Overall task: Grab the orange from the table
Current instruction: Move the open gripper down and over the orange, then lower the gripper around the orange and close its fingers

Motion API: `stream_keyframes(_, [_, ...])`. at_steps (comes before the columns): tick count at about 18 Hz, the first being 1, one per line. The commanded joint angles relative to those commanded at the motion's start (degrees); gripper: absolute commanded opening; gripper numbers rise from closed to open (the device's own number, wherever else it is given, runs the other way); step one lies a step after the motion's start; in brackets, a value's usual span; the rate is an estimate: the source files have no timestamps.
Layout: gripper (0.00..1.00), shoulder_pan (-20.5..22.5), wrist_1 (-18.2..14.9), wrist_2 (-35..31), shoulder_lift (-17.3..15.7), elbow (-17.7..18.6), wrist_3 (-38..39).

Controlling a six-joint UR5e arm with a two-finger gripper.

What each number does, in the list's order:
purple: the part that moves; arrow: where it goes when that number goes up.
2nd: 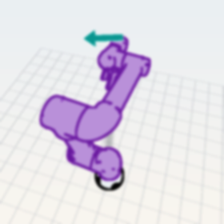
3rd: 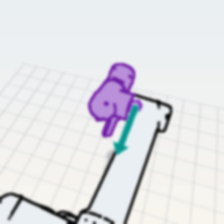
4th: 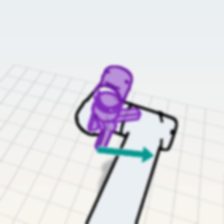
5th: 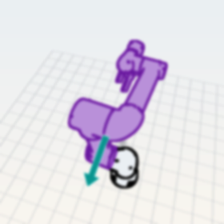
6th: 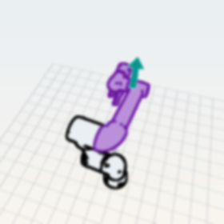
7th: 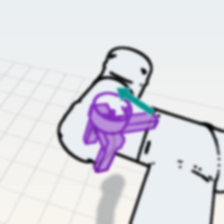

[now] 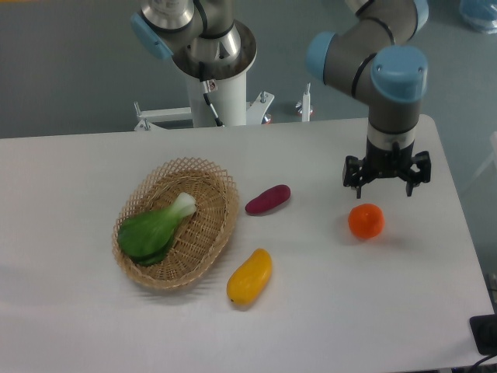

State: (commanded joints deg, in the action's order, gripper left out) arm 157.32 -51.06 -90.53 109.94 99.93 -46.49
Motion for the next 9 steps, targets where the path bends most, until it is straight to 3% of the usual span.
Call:
stream_keyframes(3, [1.0,0.0,0.0,-0.26,2.9,0.0,-0.18])
stream_keyframes(9, [1.0,0.62,0.09,0.26,5.45,0.35,1.05])
